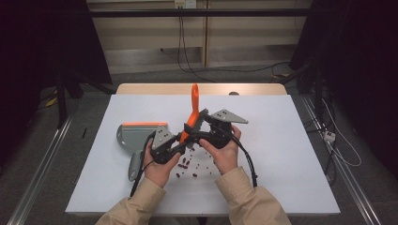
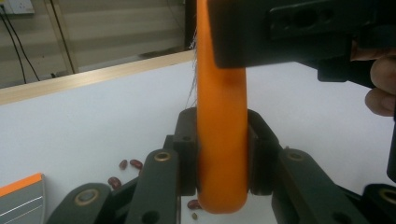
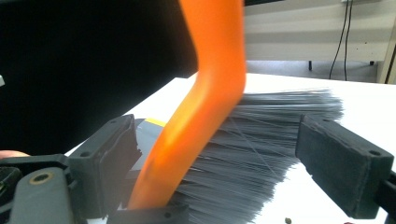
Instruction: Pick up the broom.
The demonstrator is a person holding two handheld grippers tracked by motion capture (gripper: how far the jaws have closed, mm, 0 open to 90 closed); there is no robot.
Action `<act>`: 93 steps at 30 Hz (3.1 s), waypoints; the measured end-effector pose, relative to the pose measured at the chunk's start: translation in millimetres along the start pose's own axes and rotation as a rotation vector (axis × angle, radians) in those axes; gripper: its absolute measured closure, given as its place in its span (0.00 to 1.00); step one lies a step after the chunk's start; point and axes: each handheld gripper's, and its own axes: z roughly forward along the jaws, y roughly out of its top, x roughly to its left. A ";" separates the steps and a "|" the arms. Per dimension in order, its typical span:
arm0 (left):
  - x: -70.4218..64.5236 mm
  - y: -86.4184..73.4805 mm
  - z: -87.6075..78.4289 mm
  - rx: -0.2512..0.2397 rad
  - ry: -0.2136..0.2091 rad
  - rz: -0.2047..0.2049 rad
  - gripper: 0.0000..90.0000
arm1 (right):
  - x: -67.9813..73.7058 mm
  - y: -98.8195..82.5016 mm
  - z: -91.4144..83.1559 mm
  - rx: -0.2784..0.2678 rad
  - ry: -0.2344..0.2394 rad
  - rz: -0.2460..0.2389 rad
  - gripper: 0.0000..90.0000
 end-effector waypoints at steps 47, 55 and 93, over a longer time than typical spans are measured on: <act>-3.5 9.1 -12.8 -0.032 -0.004 0.077 0.19 | -57.1 34.1 -49.0 0.070 -0.045 0.115 0.78; 3.4 11.0 -20.1 -0.022 -0.022 0.056 0.14 | -81.3 35.9 -72.1 0.154 -0.094 0.090 0.78; 44.9 -1.6 -61.3 -0.013 0.007 0.053 0.12 | -150.8 -4.7 -55.9 0.330 -0.287 0.067 0.78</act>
